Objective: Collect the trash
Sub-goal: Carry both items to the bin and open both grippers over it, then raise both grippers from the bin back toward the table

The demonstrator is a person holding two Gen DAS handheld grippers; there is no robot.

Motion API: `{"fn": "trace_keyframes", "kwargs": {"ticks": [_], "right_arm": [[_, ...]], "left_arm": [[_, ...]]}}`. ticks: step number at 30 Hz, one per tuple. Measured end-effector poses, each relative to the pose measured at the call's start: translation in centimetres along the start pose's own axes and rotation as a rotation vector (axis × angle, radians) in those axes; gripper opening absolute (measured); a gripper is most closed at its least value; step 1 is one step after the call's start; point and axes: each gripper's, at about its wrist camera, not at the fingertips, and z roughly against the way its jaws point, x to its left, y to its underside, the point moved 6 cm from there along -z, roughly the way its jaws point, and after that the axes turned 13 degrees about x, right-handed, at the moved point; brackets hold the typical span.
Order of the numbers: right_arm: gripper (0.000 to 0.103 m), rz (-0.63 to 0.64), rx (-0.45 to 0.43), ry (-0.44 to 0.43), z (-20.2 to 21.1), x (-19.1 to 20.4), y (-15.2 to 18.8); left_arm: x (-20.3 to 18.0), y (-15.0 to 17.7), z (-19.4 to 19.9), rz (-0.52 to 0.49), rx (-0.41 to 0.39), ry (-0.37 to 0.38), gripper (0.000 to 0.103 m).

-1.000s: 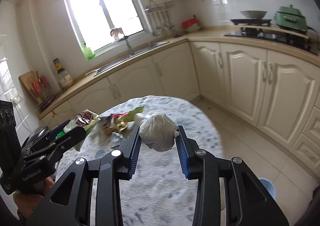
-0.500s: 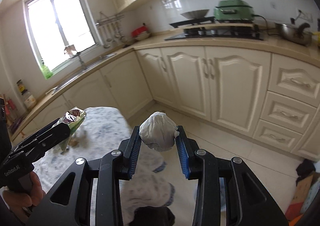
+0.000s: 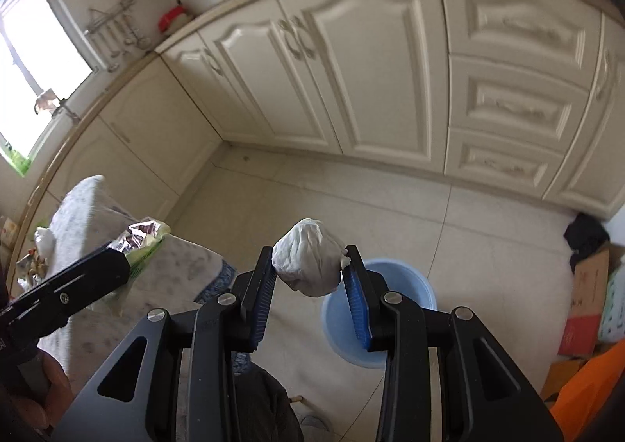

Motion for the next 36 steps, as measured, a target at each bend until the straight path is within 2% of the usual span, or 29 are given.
{"fn": "trace_keyframes", "kwargs": {"ticks": [9,15,16,18,20,21,23,25,28,34,36], "right_arm": [[0.035,-0.093,0.114,0.008,-6.2,-5.3,0.6],[0.038,-0.106,0.166,0.014,-9.0,-6.8,0.7],[0.039,-0.111,0.170,0.021,-9.3,-7.0,0.7],[0.053,-0.132,0.181,0.033,-9.8,-7.6,0.8],[0.077,-0.155,0.181,0.043,-10.0,-8.2,1.0],[0.080,-0.165,0.181,0.044,-10.1,-8.4,1.1],[0.097,-0.179,0.182,0.057,-10.1,-8.8,1.4],[0.103,-0.187,0.177,0.071,-9.9,-9.0,1.5],[0.103,-0.208,0.181,0.090,-9.6,-9.2,1.9],[0.103,-0.203,0.162,0.098,-8.2,-8.2,1.8],[0.103,-0.192,0.150,0.099,-7.4,-7.6,1.7]], "left_arm": [[-0.4,-5.5,-8.9,0.013,0.130,-0.025,0.064],[0.6,-6.7,-13.0,0.029,0.187,-0.016,0.065],[0.9,-6.4,-13.8,0.035,0.194,-0.025,0.066],[1.1,-6.5,-14.9,0.037,0.210,-0.042,0.072],[1.1,-6.6,-15.2,0.040,0.209,-0.073,0.089],[1.1,-6.5,-15.0,0.041,0.201,-0.081,0.091],[0.9,-6.7,-15.0,0.042,0.193,-0.100,0.093],[0.5,-6.4,-14.6,0.043,0.183,-0.115,0.096],[-0.4,-6.5,-13.5,0.033,0.148,-0.143,0.101],[-2.3,-5.6,-10.5,-0.005,0.074,-0.166,0.101],[-2.5,-3.9,-8.4,-0.017,0.045,-0.165,0.101]]}}
